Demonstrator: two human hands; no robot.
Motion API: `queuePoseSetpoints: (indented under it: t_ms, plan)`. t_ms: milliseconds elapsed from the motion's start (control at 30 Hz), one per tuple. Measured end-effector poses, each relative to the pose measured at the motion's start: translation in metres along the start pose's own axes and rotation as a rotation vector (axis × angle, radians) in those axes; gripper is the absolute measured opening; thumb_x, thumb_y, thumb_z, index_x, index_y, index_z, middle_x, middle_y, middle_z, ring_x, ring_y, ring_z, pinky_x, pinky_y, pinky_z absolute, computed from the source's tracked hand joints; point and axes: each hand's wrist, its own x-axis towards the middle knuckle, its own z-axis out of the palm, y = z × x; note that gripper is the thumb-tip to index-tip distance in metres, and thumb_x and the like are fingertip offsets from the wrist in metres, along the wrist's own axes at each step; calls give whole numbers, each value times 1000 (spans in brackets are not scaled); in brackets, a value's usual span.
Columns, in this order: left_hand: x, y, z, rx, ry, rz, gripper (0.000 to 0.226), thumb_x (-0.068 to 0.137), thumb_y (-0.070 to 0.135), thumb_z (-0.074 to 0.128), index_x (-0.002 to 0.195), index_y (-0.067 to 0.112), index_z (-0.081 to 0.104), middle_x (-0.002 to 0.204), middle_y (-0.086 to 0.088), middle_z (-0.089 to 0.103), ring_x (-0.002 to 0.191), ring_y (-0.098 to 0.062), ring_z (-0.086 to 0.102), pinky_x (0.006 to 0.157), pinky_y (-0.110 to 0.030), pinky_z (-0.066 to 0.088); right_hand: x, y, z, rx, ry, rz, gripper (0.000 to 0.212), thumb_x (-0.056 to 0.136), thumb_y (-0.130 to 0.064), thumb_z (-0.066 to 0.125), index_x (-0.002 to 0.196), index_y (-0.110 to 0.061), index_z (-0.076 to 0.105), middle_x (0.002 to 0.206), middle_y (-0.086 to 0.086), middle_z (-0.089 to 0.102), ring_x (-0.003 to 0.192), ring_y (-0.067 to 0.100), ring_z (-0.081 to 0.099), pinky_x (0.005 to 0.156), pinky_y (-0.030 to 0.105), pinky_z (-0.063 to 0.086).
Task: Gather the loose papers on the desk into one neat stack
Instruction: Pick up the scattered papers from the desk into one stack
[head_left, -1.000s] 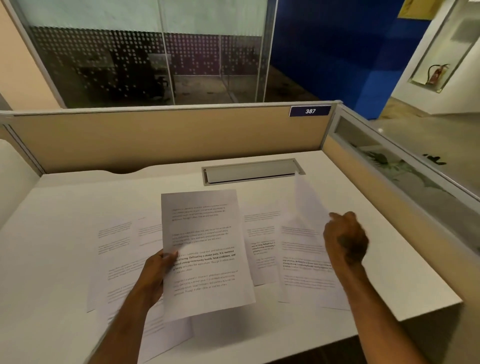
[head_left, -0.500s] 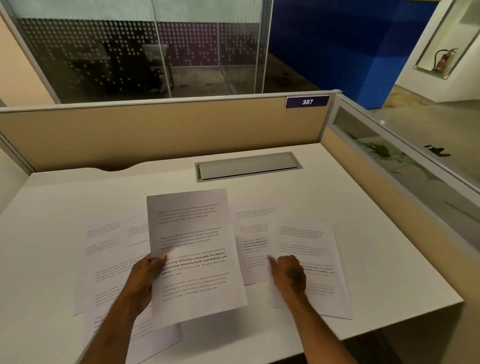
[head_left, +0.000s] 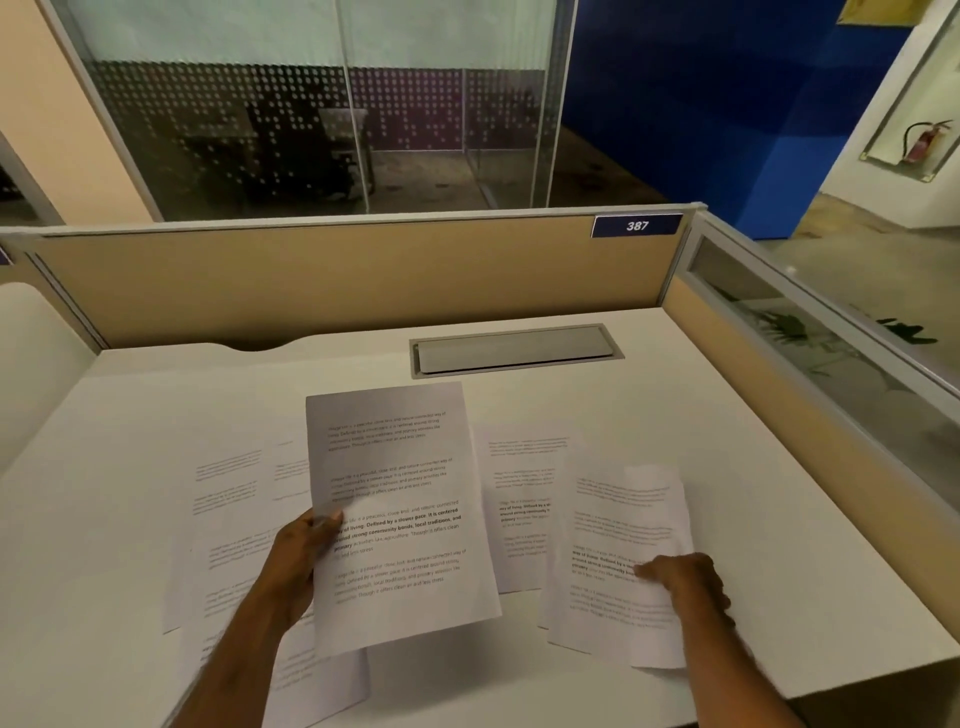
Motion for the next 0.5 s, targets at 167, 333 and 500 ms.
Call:
queuePoseSetpoints:
  t_ms: [167, 333, 500]
  plan:
    - [-3, 5, 0, 0, 23, 12, 13, 99, 12, 54, 109, 10, 62, 91, -17, 78, 78, -36, 75, 63, -48, 63, 32, 6, -5, 138, -132, -106, 69, 37, -27, 92, 97, -2, 70, 93, 15, 70, 88, 37, 64, 87, 47, 55]
    - [-1, 9, -6, -3, 65, 6, 18, 98, 13, 57, 112, 4, 62, 105, -25, 74, 87, -42, 73, 78, -57, 60, -29, -37, -63, 304, -242, -424, 52, 65, -15, 87, 112, 0, 70, 103, 18, 74, 92, 37, 71, 91, 54, 56]
    - [-8, 22, -2, -31, 79, 55, 19, 97, 11, 57, 114, 8, 65, 98, -17, 78, 86, -37, 74, 78, -53, 61, -134, -86, -127, 342, -346, -829, 28, 77, -17, 82, 102, -12, 72, 94, 9, 78, 84, 32, 75, 82, 50, 60]
